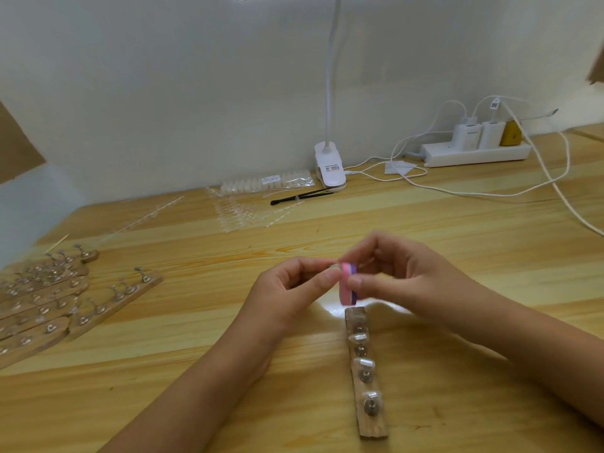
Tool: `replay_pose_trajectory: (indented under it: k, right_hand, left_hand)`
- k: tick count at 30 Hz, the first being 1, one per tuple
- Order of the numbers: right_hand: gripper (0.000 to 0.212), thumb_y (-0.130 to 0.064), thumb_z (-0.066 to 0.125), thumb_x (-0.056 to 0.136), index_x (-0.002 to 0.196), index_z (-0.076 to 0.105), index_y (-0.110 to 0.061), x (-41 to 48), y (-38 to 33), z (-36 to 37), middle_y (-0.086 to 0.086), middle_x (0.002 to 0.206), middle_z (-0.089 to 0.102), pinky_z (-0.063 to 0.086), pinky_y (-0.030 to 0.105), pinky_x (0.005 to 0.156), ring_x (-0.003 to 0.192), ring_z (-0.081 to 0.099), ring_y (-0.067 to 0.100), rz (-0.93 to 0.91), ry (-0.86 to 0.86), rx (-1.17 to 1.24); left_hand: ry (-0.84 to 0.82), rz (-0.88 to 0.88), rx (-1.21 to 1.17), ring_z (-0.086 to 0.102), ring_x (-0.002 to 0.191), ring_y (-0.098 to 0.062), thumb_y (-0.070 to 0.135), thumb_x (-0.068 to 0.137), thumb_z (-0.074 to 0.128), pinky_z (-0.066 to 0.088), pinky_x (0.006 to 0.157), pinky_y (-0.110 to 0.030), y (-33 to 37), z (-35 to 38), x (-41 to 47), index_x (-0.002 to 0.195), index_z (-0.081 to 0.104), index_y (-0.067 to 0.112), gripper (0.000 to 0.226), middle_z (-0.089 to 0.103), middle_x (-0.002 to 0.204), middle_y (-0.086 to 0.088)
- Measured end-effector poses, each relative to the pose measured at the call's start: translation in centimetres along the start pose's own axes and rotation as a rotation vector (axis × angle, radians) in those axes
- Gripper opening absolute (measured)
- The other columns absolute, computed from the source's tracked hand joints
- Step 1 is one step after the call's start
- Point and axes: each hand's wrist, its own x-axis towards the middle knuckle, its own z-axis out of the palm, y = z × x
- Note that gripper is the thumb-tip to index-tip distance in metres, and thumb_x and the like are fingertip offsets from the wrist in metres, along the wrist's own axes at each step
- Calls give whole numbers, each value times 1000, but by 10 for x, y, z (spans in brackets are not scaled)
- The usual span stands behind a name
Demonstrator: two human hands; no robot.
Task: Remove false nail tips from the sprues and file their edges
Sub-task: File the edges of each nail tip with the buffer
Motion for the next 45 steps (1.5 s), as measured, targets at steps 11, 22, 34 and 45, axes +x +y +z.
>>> replay_pose_trajectory:
  k: [11, 22, 34, 45]
  right_hand:
    - [35, -21, 66, 76, 110, 65, -16, 0, -6, -3, 2, 93, 69, 56, 21, 73, 82, 70, 12, -31, 201, 228]
    - [30, -18, 64, 81, 110, 69, -12, -1, -6, -2, 7, 95, 74, 57, 23, 74, 89, 72, 15, -6, 98, 205]
    - [31, -24, 66, 80, 110, 69, -18, -2, -3, -4, 3, 98, 73, 57, 27, 77, 89, 70, 16, -18, 16, 109]
    - [27, -34, 67, 82, 107, 73, -27, -5, -3, 0, -5, 100, 63, 58, 44, 80, 94, 65, 16, -66, -2, -98]
  left_hand:
    - [-45, 33, -35, 61, 80, 12, 51, 68, 75, 45, 72, -7, -1, -2, 0, 101, 78, 34, 37, 73, 91, 17]
    - [-54, 34, -22, 68, 103, -10, 48, 68, 78, 50, 85, -21, 2, 0, -2, 106, 75, 34, 41, 74, 108, 0]
    - [-76, 46, -79, 70, 101, -12, 45, 69, 79, 49, 82, -14, 3, 1, -1, 98, 77, 26, 35, 76, 104, -3]
    - [-101, 13, -84, 68, 108, -10, 41, 74, 79, 50, 90, -25, 2, -4, 1, 105, 77, 25, 35, 75, 111, 1]
